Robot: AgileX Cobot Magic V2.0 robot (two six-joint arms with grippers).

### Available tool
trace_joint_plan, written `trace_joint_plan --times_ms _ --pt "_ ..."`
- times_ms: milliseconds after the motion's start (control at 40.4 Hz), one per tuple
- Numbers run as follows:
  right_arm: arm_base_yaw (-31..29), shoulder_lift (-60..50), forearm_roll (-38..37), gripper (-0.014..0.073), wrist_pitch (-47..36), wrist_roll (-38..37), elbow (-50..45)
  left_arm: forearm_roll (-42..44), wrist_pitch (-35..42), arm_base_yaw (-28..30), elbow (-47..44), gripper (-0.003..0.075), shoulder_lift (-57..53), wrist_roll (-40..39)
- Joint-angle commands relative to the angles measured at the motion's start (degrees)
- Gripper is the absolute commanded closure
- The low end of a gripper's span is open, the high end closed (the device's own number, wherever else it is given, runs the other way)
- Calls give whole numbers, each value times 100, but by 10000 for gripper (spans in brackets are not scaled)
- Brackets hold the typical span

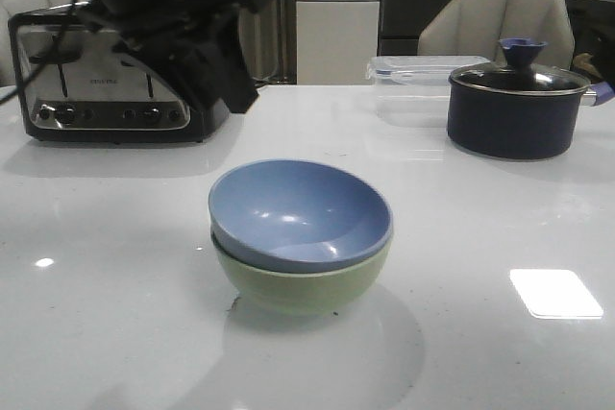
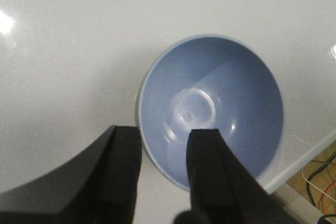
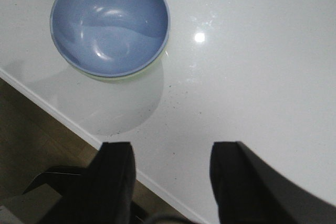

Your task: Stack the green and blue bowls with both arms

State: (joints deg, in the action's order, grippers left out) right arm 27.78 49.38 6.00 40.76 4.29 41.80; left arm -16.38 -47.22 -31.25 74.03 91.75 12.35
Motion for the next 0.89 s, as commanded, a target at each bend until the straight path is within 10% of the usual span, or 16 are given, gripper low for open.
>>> trace_joint_plan --times_ms 0,866 --pt "-1 -32 -26 146 -344 35 152 -82 131 -44 -250 402 -848 73" --pt "-1 -170 -369 149 -110 24 121 1043 330 -44 -3076 402 -5218 93"
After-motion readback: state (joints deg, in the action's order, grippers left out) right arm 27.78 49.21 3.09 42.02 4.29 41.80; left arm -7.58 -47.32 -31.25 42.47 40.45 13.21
